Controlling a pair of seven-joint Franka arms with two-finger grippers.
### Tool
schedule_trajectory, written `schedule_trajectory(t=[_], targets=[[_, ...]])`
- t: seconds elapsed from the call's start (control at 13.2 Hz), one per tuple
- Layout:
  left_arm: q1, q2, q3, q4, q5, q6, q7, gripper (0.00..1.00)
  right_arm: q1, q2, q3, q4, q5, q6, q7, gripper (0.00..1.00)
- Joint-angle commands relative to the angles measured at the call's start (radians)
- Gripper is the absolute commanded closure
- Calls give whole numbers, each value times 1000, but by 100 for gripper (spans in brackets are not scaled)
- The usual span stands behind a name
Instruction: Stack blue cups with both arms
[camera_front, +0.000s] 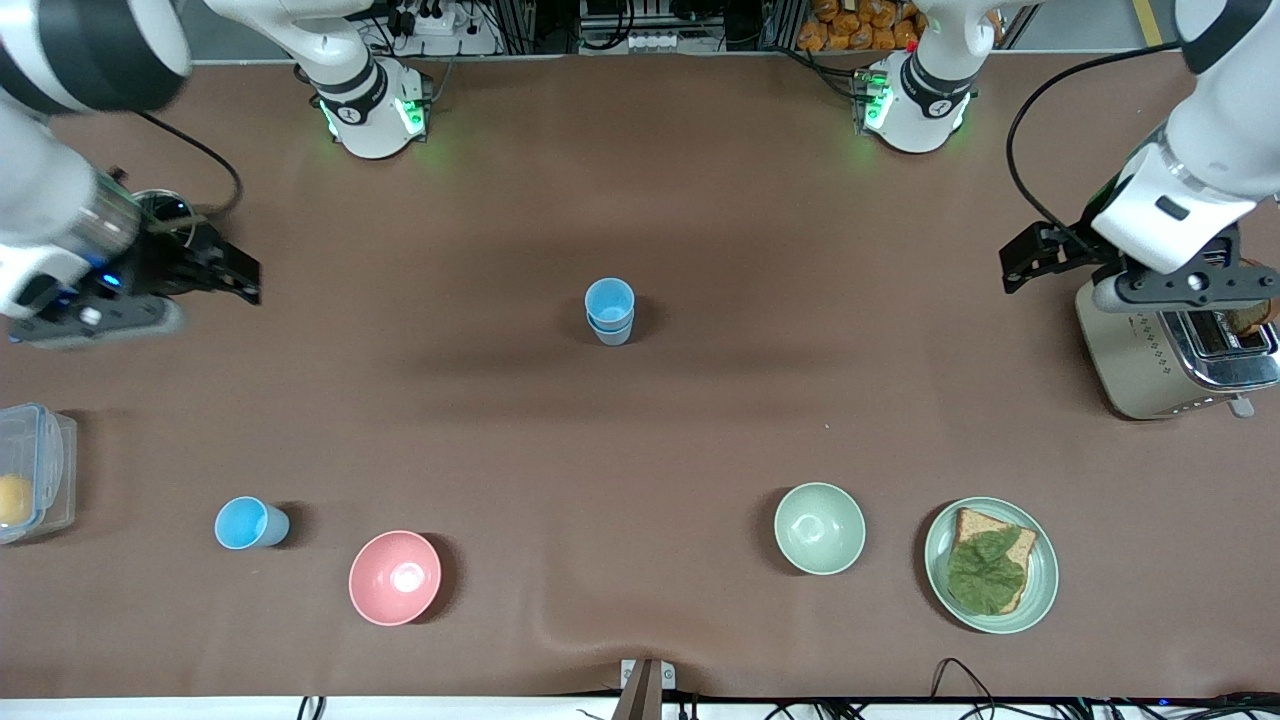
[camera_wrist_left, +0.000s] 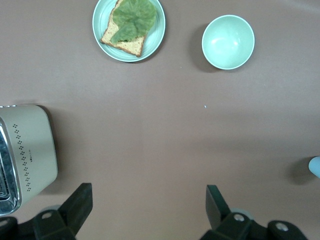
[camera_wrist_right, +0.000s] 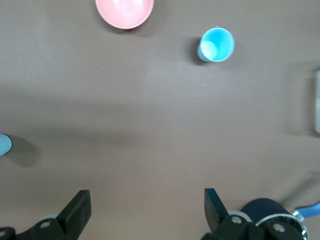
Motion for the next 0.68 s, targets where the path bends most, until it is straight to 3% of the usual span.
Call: schedule_trajectory(t=[0.0, 0.3, 0.46, 0.61], targets=[[5, -13, 17, 11, -5, -23, 33, 0, -57, -60, 20, -36, 21, 1, 5, 0], [9, -34, 32, 12, -5, -21, 47, 0, -64, -67, 20, -25, 63, -25, 17, 0], [-68, -31, 122, 12, -1, -23, 50, 0, -69, -67, 20, -20, 64, -39, 3, 0], [-77, -40, 150, 11, 4, -26, 93, 0, -72, -67, 20, -16, 64, -44, 1, 0]])
